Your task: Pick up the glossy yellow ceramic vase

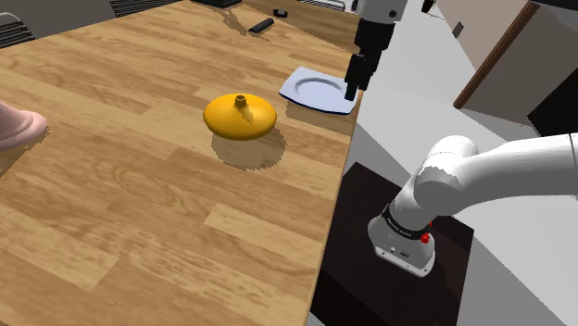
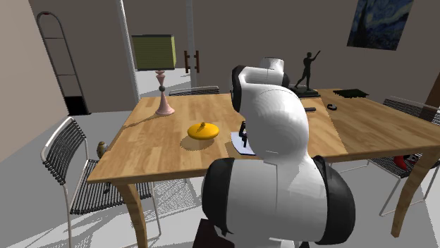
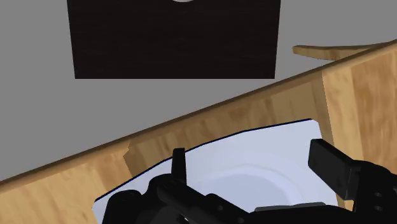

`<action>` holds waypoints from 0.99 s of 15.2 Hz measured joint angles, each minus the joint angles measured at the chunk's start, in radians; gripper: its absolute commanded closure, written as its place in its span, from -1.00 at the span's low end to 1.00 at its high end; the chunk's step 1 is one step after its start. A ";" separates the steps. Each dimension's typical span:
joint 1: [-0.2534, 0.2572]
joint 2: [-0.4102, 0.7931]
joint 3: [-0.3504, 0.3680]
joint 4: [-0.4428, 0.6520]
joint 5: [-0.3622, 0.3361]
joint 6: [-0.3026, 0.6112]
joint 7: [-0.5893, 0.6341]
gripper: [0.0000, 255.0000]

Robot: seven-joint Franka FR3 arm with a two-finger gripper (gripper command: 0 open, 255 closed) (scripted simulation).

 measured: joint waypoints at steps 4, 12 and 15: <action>0.016 0.036 0.040 0.035 0.027 0.017 0.038 -1.00; 0.059 0.212 0.182 0.205 0.088 0.086 0.172 -1.00; 0.068 0.291 0.232 0.290 0.092 0.103 0.222 -1.00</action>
